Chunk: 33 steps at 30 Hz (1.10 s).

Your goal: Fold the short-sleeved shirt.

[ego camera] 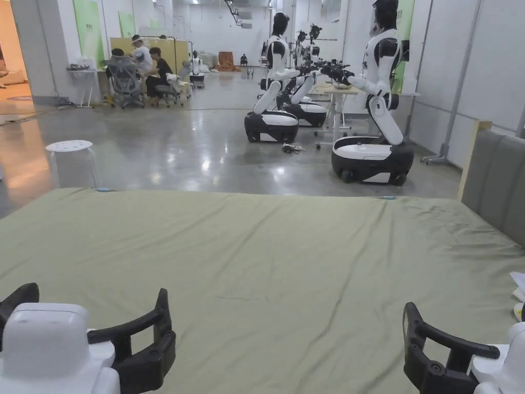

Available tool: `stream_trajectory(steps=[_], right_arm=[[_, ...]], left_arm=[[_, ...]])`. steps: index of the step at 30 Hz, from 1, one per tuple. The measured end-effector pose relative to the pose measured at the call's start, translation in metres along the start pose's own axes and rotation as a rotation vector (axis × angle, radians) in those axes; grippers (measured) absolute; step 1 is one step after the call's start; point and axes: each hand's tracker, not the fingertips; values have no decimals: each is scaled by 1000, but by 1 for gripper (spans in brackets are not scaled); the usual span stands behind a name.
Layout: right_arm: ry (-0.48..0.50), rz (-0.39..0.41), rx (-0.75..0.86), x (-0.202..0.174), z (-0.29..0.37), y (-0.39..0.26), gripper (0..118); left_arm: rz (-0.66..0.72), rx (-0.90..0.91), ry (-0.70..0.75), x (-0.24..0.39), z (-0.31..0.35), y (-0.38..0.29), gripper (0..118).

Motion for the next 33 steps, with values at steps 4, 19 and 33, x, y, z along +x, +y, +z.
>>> stream_trajectory(steps=[4,19,33], right_arm=[[0,-2,0,-4,6,-7,118],[-6,-20,11,-2,10,-7,118],[1,-23,-5,-6,9,-7,118]], left_arm=[[6,-37,-55,4,28,6,118],[76,-109,-33,9,39,27,118],[53,-94,23,7,38,39,118]])
